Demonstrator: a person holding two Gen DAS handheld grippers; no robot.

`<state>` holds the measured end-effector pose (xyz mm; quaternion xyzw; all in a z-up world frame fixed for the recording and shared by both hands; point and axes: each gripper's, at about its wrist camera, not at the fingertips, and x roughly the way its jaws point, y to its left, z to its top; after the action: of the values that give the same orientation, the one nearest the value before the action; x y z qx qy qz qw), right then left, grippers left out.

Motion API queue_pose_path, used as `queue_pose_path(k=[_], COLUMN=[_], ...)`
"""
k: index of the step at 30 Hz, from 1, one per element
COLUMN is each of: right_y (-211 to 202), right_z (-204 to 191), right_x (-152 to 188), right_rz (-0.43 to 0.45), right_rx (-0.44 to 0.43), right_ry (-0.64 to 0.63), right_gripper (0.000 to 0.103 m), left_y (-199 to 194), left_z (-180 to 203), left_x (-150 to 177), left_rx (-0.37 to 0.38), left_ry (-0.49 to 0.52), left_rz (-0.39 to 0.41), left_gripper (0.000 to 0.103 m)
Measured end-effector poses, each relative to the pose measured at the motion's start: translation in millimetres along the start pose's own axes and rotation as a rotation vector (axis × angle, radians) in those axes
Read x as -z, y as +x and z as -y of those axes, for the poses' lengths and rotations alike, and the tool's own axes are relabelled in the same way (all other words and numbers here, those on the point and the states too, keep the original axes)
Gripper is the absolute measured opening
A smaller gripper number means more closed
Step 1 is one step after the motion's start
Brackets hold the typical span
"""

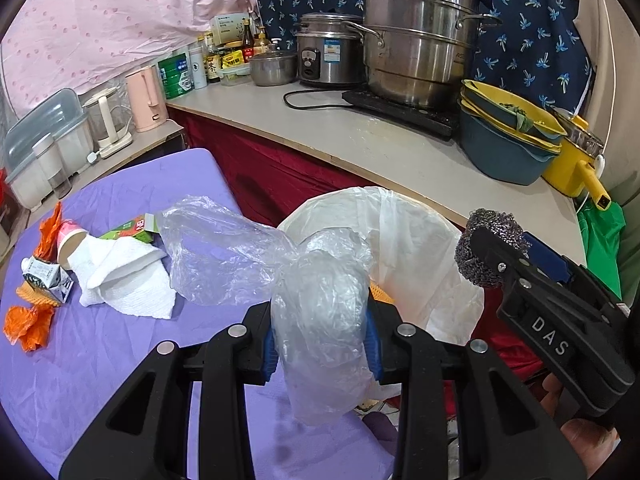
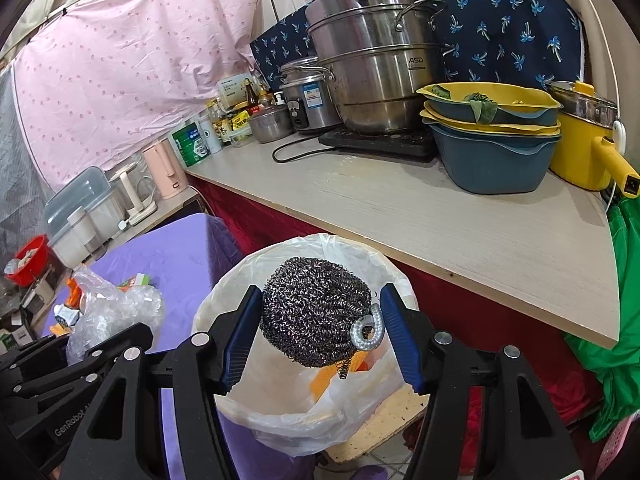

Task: Collect trash
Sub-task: 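Carry the clear bag and steel wool over the trash bin with both grippers, then open both grippers to drop the clear bag and steel wool into the bin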

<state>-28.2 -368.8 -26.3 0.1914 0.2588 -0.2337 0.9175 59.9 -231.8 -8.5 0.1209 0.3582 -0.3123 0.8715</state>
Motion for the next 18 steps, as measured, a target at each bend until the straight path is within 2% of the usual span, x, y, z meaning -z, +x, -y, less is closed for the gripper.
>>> queue_pose_path(k=[8, 13, 15, 18], right_y=[14.1, 17.4, 13.9, 6.7], right_z=[0.7, -0.9, 2.0, 2.3], right_x=[-7.6, -15.1, -21.0, -27.7], right_rz=[-0.008, 0.004, 0.024, 0.05], right_rx=[0.008, 0.03, 0.028, 0.026], right_ry=[-0.006, -0.017, -0.002, 0.004], right_gripper=[0.061, 0.061, 0.07, 0.072], left_y=[20.2, 30.8, 30.7, 26.9], left_z=[8.7, 2.1, -4.0, -8.4], left_x=[-10.0, -17.8, -22.2, -26.3], left_rx=[0.016, 0.032, 0.032, 0.019], left_ry=[0.022, -0.002, -0.019, -0.017], left_rz=[-0.017, -0.024, -0.013, 0.004], left_gripper=[0.035, 0.056, 0.067, 0.069])
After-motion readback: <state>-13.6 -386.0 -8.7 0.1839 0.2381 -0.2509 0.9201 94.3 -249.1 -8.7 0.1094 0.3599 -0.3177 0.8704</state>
